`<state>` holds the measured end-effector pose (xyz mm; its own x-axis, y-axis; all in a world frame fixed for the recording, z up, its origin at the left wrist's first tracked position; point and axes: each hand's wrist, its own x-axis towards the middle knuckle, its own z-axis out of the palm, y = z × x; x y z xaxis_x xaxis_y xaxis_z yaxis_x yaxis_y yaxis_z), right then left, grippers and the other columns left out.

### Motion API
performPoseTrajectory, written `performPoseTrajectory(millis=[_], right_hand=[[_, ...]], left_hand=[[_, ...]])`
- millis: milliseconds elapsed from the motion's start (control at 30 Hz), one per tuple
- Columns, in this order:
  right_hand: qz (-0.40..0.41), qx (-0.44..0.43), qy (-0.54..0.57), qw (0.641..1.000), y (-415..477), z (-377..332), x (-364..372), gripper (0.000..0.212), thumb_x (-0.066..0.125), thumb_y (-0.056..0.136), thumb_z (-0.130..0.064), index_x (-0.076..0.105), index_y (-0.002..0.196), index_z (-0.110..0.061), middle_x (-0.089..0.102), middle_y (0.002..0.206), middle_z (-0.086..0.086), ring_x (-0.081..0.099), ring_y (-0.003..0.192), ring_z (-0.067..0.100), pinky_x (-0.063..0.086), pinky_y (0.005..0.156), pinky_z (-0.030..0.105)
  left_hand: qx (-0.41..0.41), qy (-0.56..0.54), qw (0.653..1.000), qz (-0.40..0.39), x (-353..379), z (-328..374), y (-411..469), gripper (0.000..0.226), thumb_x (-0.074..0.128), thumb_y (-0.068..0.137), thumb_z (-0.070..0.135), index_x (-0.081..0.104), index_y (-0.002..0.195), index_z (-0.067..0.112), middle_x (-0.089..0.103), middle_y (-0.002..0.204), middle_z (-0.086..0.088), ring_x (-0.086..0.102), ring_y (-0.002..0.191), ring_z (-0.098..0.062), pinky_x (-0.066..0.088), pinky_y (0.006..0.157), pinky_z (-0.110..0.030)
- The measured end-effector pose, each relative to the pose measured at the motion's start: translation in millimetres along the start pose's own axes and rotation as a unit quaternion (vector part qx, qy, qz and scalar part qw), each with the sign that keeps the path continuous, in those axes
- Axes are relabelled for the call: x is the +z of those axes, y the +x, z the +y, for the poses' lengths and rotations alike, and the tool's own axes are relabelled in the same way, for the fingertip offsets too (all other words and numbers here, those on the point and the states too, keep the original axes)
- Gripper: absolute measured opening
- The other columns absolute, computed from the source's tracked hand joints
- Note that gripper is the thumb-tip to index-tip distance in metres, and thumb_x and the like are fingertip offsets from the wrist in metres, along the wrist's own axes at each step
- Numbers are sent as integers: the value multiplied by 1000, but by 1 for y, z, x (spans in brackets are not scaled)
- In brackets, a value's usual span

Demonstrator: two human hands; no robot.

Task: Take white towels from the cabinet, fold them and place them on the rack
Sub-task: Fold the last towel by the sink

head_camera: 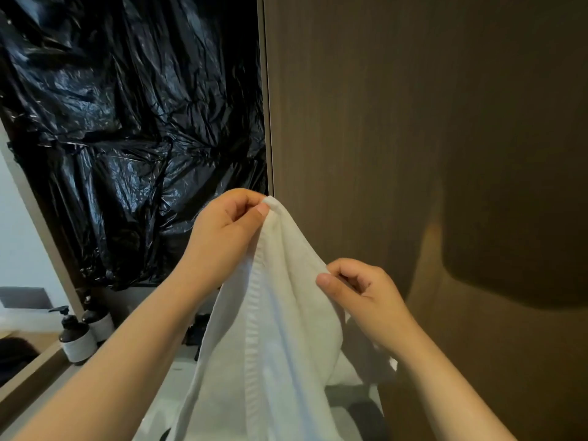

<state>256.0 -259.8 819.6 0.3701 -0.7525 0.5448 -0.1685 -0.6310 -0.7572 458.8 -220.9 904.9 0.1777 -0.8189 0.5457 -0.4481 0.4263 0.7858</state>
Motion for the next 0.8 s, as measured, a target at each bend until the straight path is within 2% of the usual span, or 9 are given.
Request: performPoseTrajectory(millis=[67,167,267,400,533,667,767,800], right_hand=[[15,9,-33,999,-7,14,1,21,65,89,-38,68,75,-23,63,74,-14,60,76,8,45,68,21],[16,56,-51,997,-20,34,5,24,66,85,-44,70,73,-24,63,78,-10,60,81,11,50,74,29],[12,87,-63,994,-36,54,11,30,60,82,-56,67,75,-29,62,81,-11,60,81,9,50,74,29],[-5,118,-92,989,-52,79,17,23,57,85,-56,64,82,-35,60,91,-18,59,89,3,46,73,17],[-13,139,-104,985,-67,96,18,2,60,90,-46,61,88,-46,53,102,-30,53,99,-10,40,76,3],[-13,159,-160,974,-84,116,16,8,58,95,-34,64,91,-35,50,109,-26,51,101,-7,41,81,10],[-29,185,-194,963,-99,126,14,11,58,94,-32,66,88,-36,49,112,-23,51,109,3,43,87,16],[-44,195,-207,958,-104,129,16,9,58,94,-35,66,89,-37,45,119,-23,47,116,4,42,93,19]], left_hand=[[-11,21,1000,5,4,-12,2,15,55,96,18,70,92,19,70,91,-3,65,86,-21,52,83,-37],[-40,14,999,5,10,-31,1,18,54,97,17,70,91,20,70,91,0,63,86,-19,52,87,-44],[-71,-1,997,7,17,-49,-3,19,52,97,18,70,89,20,69,89,1,62,84,-18,51,84,-44],[-84,-4,996,28,28,-62,-4,21,49,98,19,66,85,23,66,85,5,60,78,-12,46,71,-28],[-101,-15,993,56,34,-69,1,24,46,97,16,59,79,23,61,81,4,56,73,-12,41,65,-26],[-109,-11,992,70,34,-78,6,21,45,96,16,60,84,24,62,85,1,56,75,-14,42,65,-27],[-116,-8,990,79,32,-86,9,21,45,96,16,59,85,26,62,88,0,57,77,-16,43,66,-29],[-118,-8,990,79,31,-88,9,21,45,96,16,59,85,26,62,89,-1,57,78,-17,44,67,-30]])
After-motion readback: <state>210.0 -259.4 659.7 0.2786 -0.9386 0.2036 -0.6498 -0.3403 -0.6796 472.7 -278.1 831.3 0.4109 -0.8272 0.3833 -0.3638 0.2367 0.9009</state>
